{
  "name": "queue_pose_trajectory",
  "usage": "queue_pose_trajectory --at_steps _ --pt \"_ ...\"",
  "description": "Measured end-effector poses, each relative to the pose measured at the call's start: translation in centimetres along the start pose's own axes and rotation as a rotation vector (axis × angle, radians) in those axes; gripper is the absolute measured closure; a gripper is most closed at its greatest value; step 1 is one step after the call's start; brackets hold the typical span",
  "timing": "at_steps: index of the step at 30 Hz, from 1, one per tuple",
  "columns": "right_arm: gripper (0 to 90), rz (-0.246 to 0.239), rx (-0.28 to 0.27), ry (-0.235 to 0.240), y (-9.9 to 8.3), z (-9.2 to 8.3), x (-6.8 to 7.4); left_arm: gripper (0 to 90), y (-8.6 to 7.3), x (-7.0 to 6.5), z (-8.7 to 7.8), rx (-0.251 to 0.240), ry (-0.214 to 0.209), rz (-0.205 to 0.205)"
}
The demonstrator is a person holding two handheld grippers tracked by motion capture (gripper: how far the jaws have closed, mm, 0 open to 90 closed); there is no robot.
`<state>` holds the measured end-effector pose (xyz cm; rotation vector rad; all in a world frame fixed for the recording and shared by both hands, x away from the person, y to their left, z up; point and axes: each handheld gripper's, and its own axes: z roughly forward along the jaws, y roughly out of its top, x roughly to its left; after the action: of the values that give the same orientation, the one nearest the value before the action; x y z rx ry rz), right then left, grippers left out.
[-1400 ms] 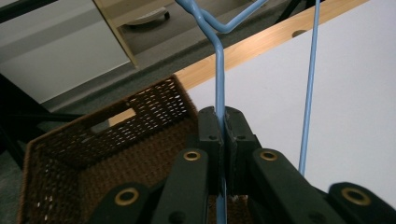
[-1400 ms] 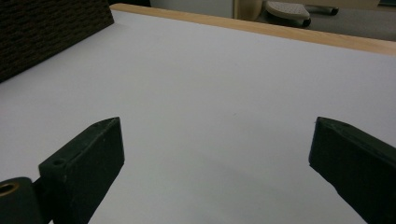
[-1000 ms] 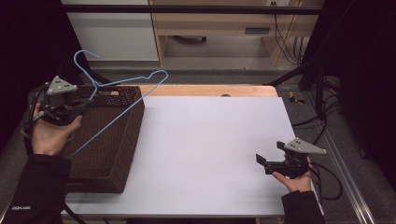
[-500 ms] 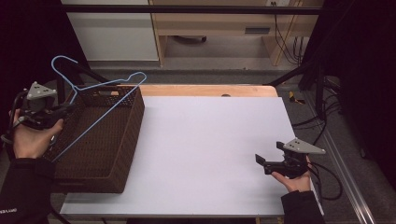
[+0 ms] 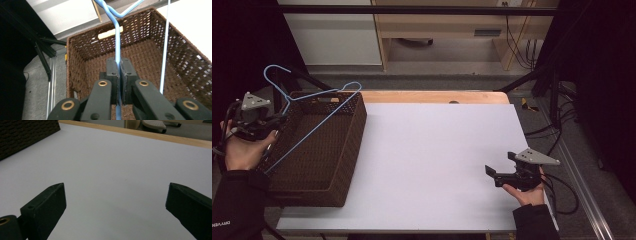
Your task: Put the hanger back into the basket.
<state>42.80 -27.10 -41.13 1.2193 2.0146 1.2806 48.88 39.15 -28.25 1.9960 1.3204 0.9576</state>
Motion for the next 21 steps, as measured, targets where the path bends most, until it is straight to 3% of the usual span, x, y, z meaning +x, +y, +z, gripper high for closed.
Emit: queue_pose_trajectory --at_steps 14,21 --pt "3.7 -0.003 0.002 0.000 0.0 0.1 0.0 87.1 -2.1 1.0 1.7 0.059 0.031 0.005" --pt "3.8 -0.006 0.005 -0.001 0.0 0.1 0.0 87.0 -2.9 0.3 3.0 0.066 0.027 0.010"
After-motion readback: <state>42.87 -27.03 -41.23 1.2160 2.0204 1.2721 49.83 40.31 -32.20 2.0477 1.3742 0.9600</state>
